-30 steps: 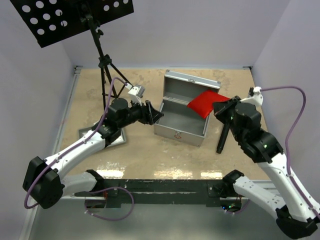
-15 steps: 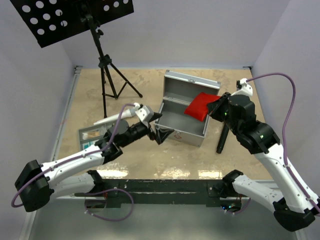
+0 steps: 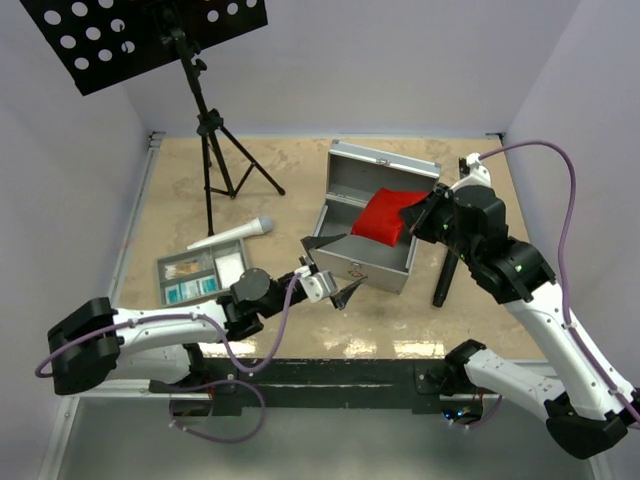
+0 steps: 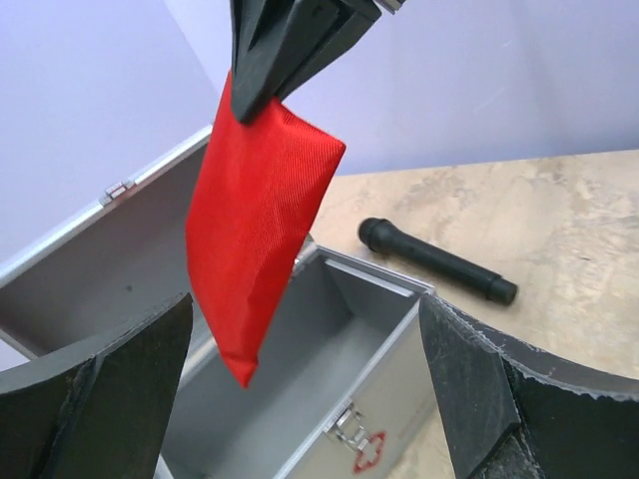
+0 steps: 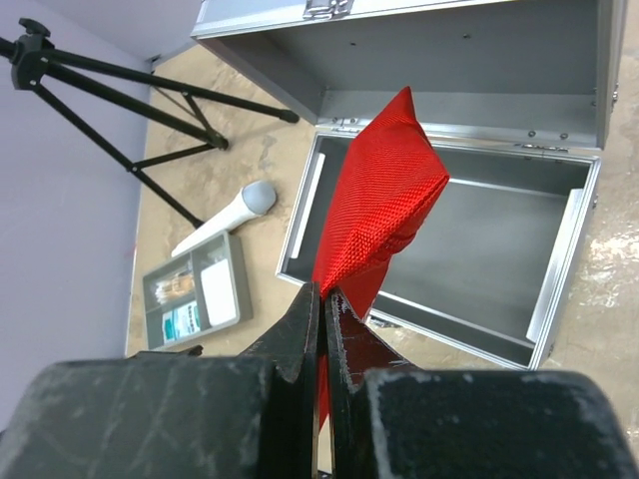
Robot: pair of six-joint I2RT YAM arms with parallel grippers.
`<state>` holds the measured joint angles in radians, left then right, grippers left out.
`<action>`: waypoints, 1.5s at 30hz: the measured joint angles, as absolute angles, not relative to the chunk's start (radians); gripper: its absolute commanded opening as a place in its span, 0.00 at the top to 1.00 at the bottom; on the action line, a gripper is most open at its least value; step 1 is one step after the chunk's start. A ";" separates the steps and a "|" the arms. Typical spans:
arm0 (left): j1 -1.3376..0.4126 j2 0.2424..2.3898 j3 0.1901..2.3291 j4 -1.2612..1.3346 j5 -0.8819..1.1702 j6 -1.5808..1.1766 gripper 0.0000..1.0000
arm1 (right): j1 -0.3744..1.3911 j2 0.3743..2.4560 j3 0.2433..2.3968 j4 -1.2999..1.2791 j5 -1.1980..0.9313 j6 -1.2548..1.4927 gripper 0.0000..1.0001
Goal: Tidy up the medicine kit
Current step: Pick up the medicine pouch from the medicine box.
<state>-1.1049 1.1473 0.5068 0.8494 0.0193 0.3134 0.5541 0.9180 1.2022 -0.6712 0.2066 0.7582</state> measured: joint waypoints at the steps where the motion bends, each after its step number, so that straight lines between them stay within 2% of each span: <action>1: -1.119 1.167 0.517 0.870 0.004 0.344 0.00 | 0.554 0.920 1.202 -0.670 0.202 0.758 1.00; 10: -1.164 1.354 0.586 0.980 -0.089 0.536 0.00 | 0.554 0.923 1.201 -0.635 0.159 0.771 1.00; 13: -1.166 1.424 0.607 1.039 -0.137 0.559 0.04 | 0.554 0.923 1.198 -0.616 0.142 0.778 1.00; 24: -1.167 1.590 0.736 1.171 -0.285 0.625 0.36 | 0.554 0.925 1.185 -0.604 0.123 0.786 1.00; 28: -1.168 1.614 0.783 1.172 -0.314 0.644 0.52 | 0.554 0.925 1.183 -0.599 0.110 0.786 1.00; 31: -1.168 1.620 0.796 1.171 -0.327 0.648 0.61 | 0.554 0.925 1.180 -0.587 0.109 0.787 1.00; 34: -1.168 1.620 0.797 1.163 -0.334 0.644 0.76 | 0.554 0.922 1.174 -0.580 0.109 0.789 1.00; 35: -1.168 1.620 0.798 1.158 -0.336 0.642 0.81 | 0.554 0.922 1.172 -0.580 0.109 0.789 0.94; 37: -1.168 1.620 0.802 1.149 -0.339 0.638 0.90 | 0.554 0.922 1.170 -0.579 0.109 0.789 0.71; 39: -1.168 1.620 0.805 1.140 -0.345 0.633 0.98 | 0.554 0.922 1.170 -0.575 0.107 0.793 0.53; 41: -1.168 1.620 0.806 1.127 -0.349 0.626 1.00 | 0.554 0.921 1.170 -0.567 0.096 0.791 0.39; 45: -1.168 1.618 0.805 1.113 -0.371 0.615 1.00 | 0.554 0.911 1.171 -0.559 0.083 0.791 0.29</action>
